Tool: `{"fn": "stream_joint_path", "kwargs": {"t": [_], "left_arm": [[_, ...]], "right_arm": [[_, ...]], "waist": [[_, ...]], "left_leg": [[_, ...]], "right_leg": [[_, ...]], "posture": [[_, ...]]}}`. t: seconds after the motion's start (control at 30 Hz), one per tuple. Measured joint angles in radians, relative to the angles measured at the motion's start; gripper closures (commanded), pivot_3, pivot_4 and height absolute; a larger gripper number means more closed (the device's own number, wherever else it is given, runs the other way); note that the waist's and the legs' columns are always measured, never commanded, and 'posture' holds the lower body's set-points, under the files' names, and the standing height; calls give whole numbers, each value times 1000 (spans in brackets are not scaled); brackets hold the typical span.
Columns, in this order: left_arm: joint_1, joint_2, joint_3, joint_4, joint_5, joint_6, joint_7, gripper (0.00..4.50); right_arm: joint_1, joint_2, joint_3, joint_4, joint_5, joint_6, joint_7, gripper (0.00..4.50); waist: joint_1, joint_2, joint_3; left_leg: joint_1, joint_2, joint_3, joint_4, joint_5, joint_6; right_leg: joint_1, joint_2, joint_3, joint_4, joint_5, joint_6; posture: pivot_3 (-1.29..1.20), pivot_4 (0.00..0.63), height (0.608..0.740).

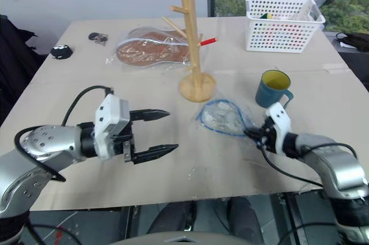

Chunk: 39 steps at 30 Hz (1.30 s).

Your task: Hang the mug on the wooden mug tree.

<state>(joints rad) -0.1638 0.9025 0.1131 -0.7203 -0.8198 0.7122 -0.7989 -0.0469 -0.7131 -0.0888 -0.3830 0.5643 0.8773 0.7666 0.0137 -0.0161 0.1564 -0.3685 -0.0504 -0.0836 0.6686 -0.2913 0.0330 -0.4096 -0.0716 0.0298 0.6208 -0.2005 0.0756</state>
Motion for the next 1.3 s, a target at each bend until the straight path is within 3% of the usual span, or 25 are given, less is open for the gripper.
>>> {"fn": "stream_joint_path", "kwargs": {"t": [0.17, 0.33, 0.47, 0.73, 1.0, 1.1, 1.2, 1.23, 1.3], "left_arm": [[-100, -3, -91, 68, 12, -2, -99, 0], [-186, -37, -149, 105, 25, -8, -162, 0], [-230, -67, -171, 109, 33, -10, -179, 0], [-285, -112, -200, 112, 35, 0, -174, 0], [-290, -154, -200, 103, 25, 7, -143, 0], [-276, -154, -199, 103, 25, 7, -138, 0], [-251, -156, -202, 102, 35, 2, -135, 0], [-244, -157, -202, 102, 37, 0, -134, 0], [-223, -164, -206, 100, 53, -8, -133, 0]], "right_arm": [[192, -112, -191, -25, 23, -4, 38, 4421], [275, -177, -367, 74, -24, -43, 40, 4421], [298, -230, -425, 165, -76, -101, 51, 4421], [160, -344, -453, 485, -232, -236, -3, 4421], [-81, -329, -421, 662, -300, -348, -114, 4421], [-88, -327, -417, 674, -307, -364, -115, 3608], [-65, -327, -432, 662, -295, -355, -86, 1989], [-53, -328, -436, 655, -288, -350, -75, 1706], [-20, -331, -466, 621, -269, -326, -48, 1706]], "waist": [[0, 2, 2], [0, 2, 3], [-3, 3, 3], [-6, 3, 4], [-19, 4, 5], [-19, 4, 5], [-20, 5, 5], [-20, 5, 5], [-21, 6, 5]], "left_leg": [[-3, 0, 0, 0, 0, 0], [-3, 0, 0, 1, 0, 0], [-2, 0, 1, 1, 0, 0], [-2, 1, 3, 1, 2, -3], [-2, 1, 4, 1, 3, -4], [-2, 1, 3, 1, 3, -4], [-3, 1, 3, 0, 3, -4], [-3, 1, 3, 0, 3, -4], [-3, 0, 3, 0, 2, -3]], "right_leg": [[-1, 0, -1, -2, 0, 0], [-1, 0, -1, -2, 0, 0], [-1, 0, -1, -2, 0, 0], [-1, 0, 1, -2, 0, 0], [-1, 0, 3, -2, 0, 0], [-1, 0, 2, -2, 0, 0], [-1, 0, 2, -2, 0, 0], [-1, 0, 2, -2, 0, 0], [-1, 0, 3, -2, 0, 0]], "posture": [[0, 150, 740], [0, 150, 740], [0, 150, 740], [0, 150, 740], [0, 150, 740], [0, 150, 740], [0, 150, 740], [0, 150, 740], [0, 150, 740]]}}
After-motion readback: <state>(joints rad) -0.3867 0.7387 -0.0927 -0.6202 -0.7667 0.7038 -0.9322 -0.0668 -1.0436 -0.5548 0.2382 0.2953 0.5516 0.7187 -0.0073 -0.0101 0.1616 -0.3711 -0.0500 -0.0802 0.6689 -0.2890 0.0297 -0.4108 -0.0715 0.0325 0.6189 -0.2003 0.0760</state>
